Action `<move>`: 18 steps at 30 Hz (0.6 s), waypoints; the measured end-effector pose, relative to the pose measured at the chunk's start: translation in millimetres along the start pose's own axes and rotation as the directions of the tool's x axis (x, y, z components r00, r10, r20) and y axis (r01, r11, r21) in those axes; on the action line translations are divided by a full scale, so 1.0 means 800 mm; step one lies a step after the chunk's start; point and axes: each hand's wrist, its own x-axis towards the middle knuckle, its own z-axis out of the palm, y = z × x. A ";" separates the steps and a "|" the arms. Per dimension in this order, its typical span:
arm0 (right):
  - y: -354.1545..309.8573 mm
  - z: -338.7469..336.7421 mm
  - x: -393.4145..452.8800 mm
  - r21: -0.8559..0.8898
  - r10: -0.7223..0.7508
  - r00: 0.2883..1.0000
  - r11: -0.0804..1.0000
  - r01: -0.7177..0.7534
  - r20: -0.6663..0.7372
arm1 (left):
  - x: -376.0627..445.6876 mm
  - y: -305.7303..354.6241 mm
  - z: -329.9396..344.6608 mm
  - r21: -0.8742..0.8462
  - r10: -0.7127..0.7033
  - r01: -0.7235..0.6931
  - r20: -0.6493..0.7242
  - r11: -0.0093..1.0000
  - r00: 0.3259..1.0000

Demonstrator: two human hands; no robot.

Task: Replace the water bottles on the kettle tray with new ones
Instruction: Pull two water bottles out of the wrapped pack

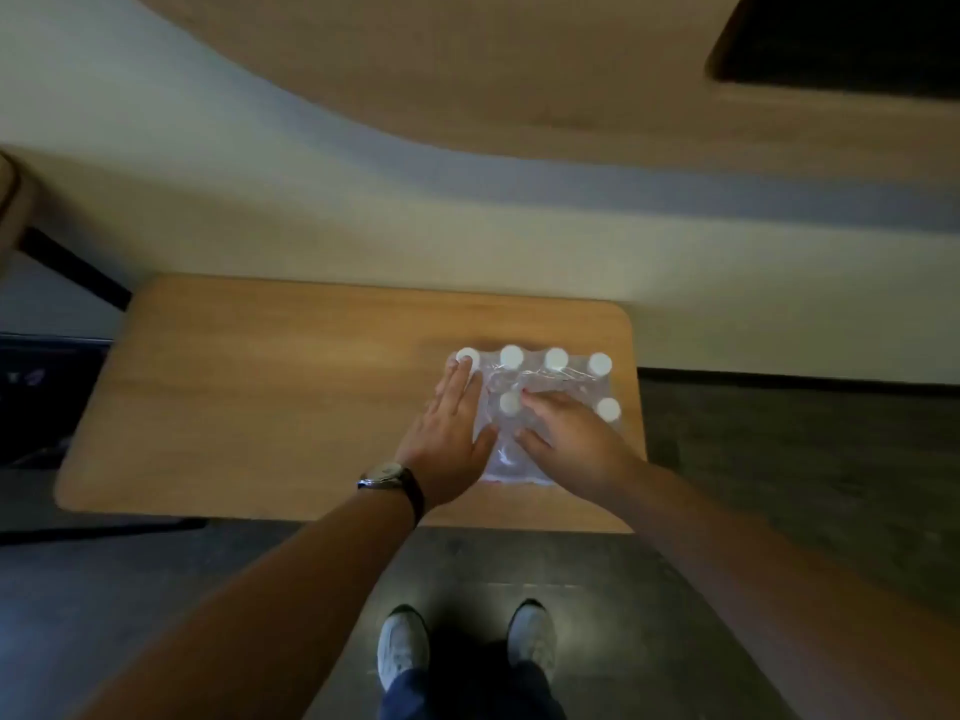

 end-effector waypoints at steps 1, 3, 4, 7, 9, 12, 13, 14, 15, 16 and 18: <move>0.002 0.007 0.006 0.012 0.006 1.000 1.000 -0.006 0.001 | 0.002 -0.006 0.009 0.006 0.016 -0.016 -0.005 1.000 1.000; 0.005 0.016 0.017 0.019 0.008 1.000 1.000 -0.007 -0.011 | 0.003 -0.018 0.020 0.029 0.022 -0.022 0.007 0.999 1.000; 0.004 0.020 0.022 0.013 0.004 1.000 1.000 -0.004 -0.001 | 0.003 -0.021 0.024 0.048 0.031 -0.032 0.019 0.998 0.999; 0.010 0.035 0.042 -0.013 0.031 0.999 0.999 -0.030 0.013 | 0.003 -0.034 0.040 0.062 0.066 -0.066 0.000 0.996 0.998; 0.013 0.041 0.056 -0.038 0.059 0.998 0.998 -0.058 0.019 | 0.006 -0.040 0.045 0.063 0.081 -0.079 -0.019 0.995 0.997; 0.018 0.052 0.075 -0.067 0.129 0.990 0.990 -0.125 0.060 | 0.009 -0.043 0.051 0.062 0.087 -0.085 -0.035 0.994 0.996; 0.019 0.054 0.082 -0.088 0.152 0.986 0.985 -0.146 0.067 | 0.009 -0.043 0.051 0.057 0.092 -0.090 -0.040 0.994 0.995; 0.020 0.055 0.087 -0.102 0.167 0.984 0.982 -0.160 0.065 | 0.010 -0.044 0.052 0.046 0.098 -0.096 -0.042 0.994 0.994; 0.020 0.054 0.091 -0.109 0.177 0.983 0.979 -0.171 0.053 | 0.009 -0.044 0.052 0.043 0.103 -0.101 -0.041 0.994 0.994; 0.020 0.053 0.094 -0.110 0.181 0.982 0.979 -0.174 0.048 | 0.009 -0.044 0.052 0.039 0.104 -0.103 -0.039 0.994 0.994; 0.020 0.047 0.091 -0.107 0.156 0.986 0.983 -0.149 0.053 | 0.009 -0.045 0.051 0.037 0.103 -0.102 -0.044 0.994 0.994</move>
